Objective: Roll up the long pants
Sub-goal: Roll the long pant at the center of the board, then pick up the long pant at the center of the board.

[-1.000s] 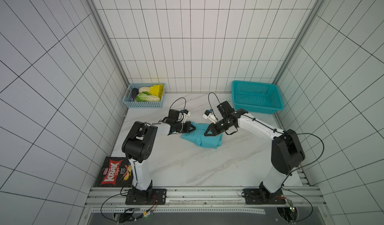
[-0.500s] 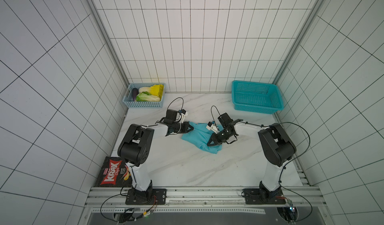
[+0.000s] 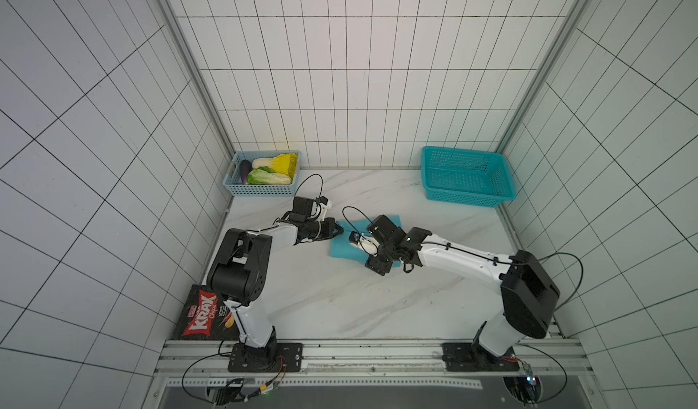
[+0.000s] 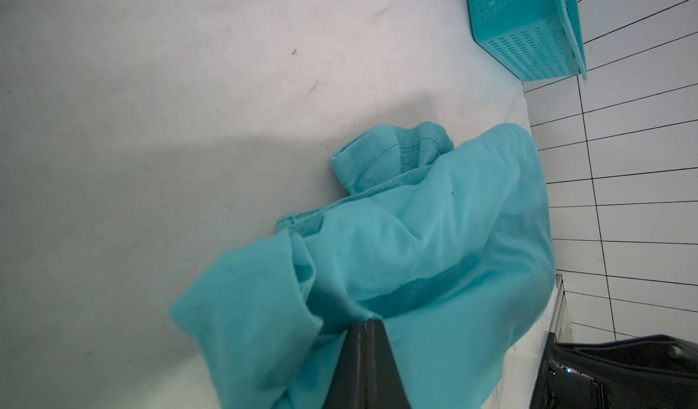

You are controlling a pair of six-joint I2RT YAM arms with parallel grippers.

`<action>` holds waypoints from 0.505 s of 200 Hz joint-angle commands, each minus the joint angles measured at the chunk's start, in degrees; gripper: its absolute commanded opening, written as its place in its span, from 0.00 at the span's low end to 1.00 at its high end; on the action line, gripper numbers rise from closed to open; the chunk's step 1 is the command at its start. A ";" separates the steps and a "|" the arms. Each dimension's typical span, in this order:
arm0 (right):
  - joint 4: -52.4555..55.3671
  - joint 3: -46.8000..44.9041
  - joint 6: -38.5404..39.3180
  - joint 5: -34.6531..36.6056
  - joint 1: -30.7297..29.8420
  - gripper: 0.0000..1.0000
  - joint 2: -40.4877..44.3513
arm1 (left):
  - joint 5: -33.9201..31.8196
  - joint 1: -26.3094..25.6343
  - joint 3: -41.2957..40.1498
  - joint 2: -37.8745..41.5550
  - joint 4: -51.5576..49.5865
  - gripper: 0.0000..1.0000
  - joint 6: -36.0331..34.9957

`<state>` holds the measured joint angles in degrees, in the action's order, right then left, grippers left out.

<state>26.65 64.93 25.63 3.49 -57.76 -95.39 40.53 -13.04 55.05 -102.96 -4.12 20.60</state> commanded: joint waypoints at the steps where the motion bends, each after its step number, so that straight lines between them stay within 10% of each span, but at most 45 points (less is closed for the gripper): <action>1: -5.48 -2.42 12.93 9.19 -3.08 0.85 -1.31 | 0.67 0.56 1.80 -1.59 -0.49 0.00 -0.19; 76: -19.55 2.48 21.21 21.85 -0.51 0.90 -20.15 | 2.17 1.42 0.91 -1.92 1.03 0.00 -0.31; 101: -14.75 7.99 20.32 19.43 1.79 0.66 -24.70 | 1.92 1.94 -0.07 -1.21 1.58 0.00 -0.26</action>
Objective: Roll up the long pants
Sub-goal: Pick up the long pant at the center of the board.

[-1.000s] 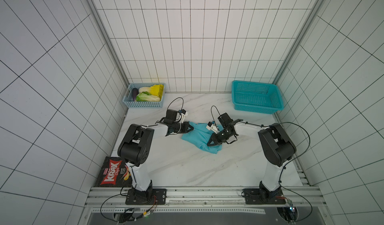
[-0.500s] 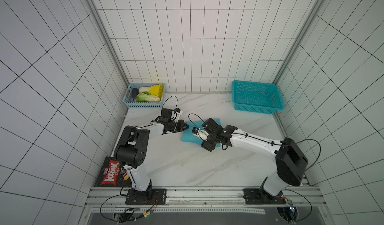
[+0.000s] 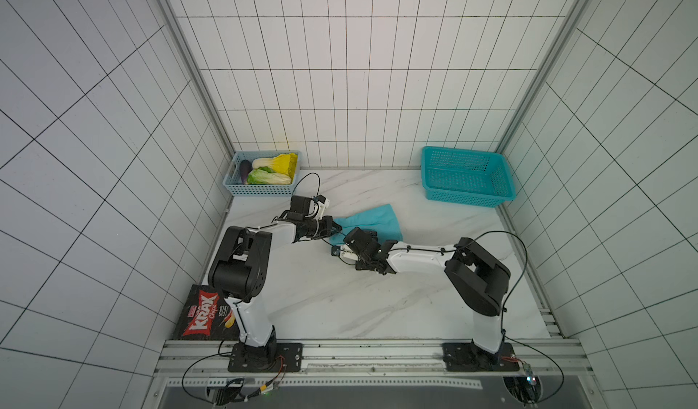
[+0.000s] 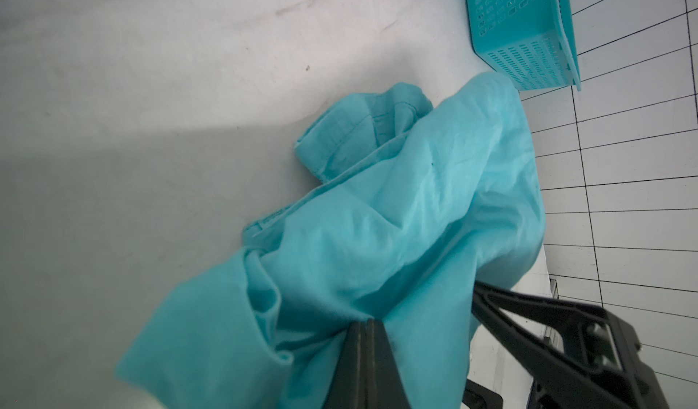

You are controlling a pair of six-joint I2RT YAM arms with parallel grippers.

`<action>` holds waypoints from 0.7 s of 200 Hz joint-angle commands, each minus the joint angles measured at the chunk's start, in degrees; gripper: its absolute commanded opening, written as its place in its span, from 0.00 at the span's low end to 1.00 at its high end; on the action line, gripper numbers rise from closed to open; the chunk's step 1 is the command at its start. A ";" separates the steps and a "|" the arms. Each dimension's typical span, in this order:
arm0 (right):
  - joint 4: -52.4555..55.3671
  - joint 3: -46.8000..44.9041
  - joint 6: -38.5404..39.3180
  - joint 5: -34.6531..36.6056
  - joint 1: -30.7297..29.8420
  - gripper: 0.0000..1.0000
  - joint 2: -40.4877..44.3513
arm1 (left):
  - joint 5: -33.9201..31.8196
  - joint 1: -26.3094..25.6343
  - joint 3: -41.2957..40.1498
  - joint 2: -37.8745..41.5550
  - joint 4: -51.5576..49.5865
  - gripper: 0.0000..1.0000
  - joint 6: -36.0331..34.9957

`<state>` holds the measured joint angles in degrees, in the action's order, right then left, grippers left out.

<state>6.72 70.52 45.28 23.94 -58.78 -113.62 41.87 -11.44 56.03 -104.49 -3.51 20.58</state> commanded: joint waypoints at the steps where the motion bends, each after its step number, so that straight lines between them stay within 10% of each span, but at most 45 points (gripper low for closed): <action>1: 5.52 2.63 0.59 -1.23 2.94 0.63 -6.63 | 0.58 0.36 -1.08 0.33 0.97 0.00 -0.21; 34: 9.73 7.51 -1.10 -6.17 7.20 0.00 -9.57 | 1.19 1.05 -1.67 1.11 1.57 0.00 0.26; 140: 10.95 8.29 -11.05 -21.46 17.72 0.00 6.28 | 2.12 7.88 -5.58 15.25 9.68 0.00 10.63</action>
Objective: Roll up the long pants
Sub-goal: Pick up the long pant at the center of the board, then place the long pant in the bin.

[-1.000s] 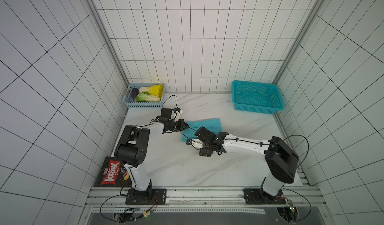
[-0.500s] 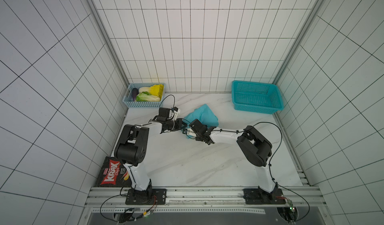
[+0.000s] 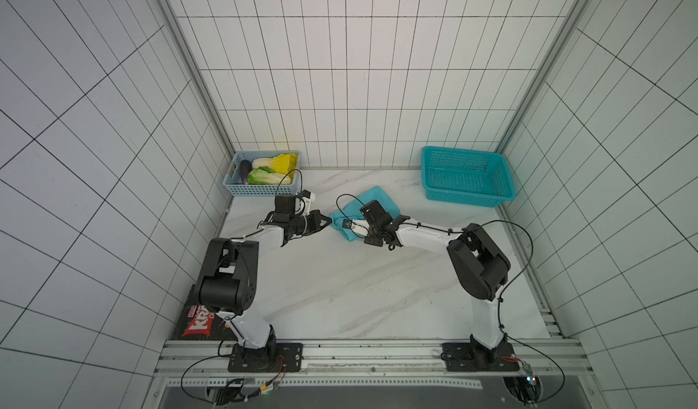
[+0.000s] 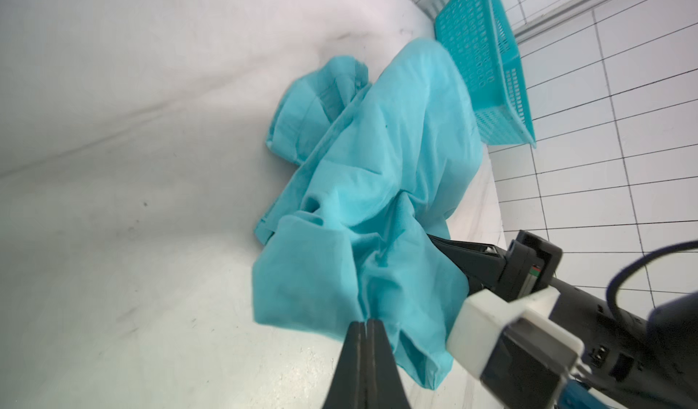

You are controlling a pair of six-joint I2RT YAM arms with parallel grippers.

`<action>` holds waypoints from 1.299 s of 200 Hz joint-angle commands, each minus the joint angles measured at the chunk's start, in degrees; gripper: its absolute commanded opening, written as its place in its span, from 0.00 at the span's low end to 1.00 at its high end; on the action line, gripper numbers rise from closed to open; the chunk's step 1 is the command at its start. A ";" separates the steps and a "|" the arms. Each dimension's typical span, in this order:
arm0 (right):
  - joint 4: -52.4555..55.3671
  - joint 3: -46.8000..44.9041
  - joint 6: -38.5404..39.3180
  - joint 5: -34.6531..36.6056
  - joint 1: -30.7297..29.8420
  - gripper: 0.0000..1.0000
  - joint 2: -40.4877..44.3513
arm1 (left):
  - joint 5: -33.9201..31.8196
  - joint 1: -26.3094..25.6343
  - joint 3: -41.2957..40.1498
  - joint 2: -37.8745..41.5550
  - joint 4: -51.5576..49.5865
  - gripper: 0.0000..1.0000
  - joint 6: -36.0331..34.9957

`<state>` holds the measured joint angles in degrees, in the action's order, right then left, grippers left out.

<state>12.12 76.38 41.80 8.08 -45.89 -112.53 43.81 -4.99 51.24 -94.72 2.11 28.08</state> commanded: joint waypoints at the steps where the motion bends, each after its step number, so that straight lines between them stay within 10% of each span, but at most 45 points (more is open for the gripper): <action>1: 5.81 2.75 -7.77 -5.52 5.10 0.00 5.29 | 0.11 1.50 -0.75 5.67 4.01 0.00 3.13; 59: 15.75 18.63 -10.52 -5.27 13.39 0.00 8.07 | -2.45 1.73 -0.18 11.53 0.55 0.00 2.26; 161: 36.46 67.49 10.55 6.98 26.78 0.00 -10.05 | -2.37 1.74 0.85 11.90 0.32 0.00 2.31; 205: 26.16 62.18 17.58 8.01 34.41 0.00 -11.61 | -2.27 1.74 0.10 11.96 0.86 0.00 2.08; 260: 6.28 31.47 17.70 5.03 38.90 0.00 -6.00 | -6.53 1.81 -3.82 13.79 2.92 0.00 0.02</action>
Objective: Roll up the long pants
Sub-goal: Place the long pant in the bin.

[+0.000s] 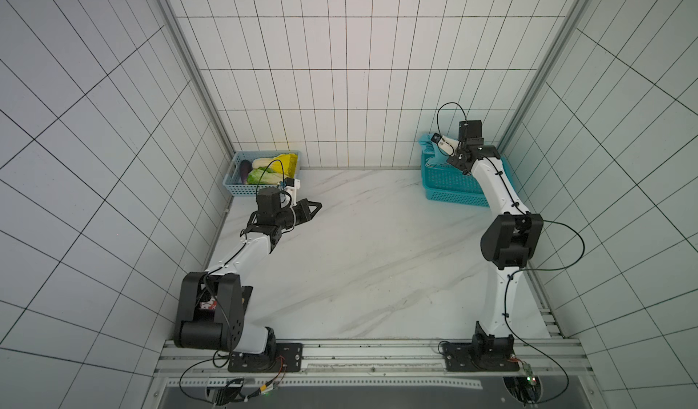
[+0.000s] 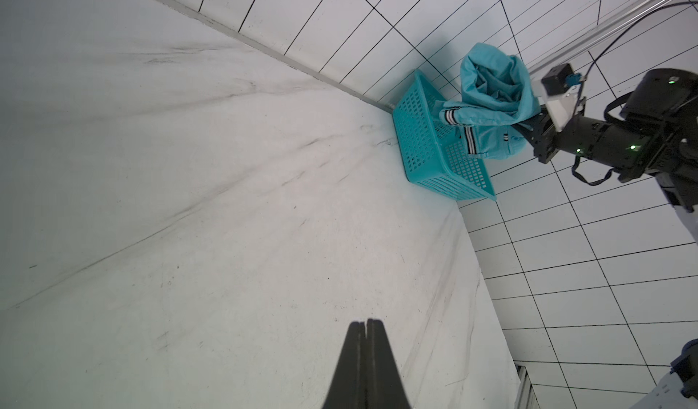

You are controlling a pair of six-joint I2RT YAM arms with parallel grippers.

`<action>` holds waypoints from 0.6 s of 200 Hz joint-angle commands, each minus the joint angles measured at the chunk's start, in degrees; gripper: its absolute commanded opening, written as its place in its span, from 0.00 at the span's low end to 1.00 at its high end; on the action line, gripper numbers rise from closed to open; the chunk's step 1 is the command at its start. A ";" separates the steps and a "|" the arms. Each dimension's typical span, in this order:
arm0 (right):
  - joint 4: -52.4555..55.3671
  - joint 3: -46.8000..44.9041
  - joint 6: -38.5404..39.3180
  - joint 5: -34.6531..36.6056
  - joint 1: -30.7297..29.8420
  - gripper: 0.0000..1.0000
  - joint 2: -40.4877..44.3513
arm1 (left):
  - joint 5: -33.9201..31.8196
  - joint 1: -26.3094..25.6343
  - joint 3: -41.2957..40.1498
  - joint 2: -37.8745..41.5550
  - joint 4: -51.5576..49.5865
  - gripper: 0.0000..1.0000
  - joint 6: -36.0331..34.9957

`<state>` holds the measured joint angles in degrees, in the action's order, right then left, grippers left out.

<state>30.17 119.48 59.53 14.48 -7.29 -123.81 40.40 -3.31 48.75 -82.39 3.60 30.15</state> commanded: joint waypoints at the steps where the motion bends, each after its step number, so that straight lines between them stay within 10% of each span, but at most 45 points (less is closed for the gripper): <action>1: -12.14 -12.16 -0.11 -1.38 0.28 0.00 5.40 | -3.30 0.14 -1.40 1.45 1.47 0.00 -2.08; 30: -9.72 -20.72 -6.35 -3.11 0.08 0.05 6.30 | -7.17 0.50 -2.23 0.33 1.83 0.00 -3.73; 48: 1.54 -18.70 -15.07 -10.63 0.92 0.52 6.62 | -9.84 1.60 -2.68 0.30 3.86 0.08 -4.05; 53: 4.30 -18.22 -17.06 -12.59 1.25 0.94 7.12 | -10.88 2.06 -2.70 0.34 4.45 0.13 -4.11; 56: 5.13 -17.93 -18.55 -13.35 1.39 1.00 7.46 | -11.30 2.33 -2.62 0.34 4.74 0.15 -4.20; 84: 7.33 -18.71 -32.01 -19.98 3.30 0.99 16.63 | -18.46 4.80 -0.72 1.77 5.58 0.33 -5.03; 120: 3.50 -26.88 -50.96 -7.06 4.41 0.99 30.62 | -34.56 7.88 -0.95 5.06 4.59 0.54 -8.22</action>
<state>34.85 99.90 26.96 0.14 -4.19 -103.57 20.32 3.03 47.53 -81.19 6.52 25.32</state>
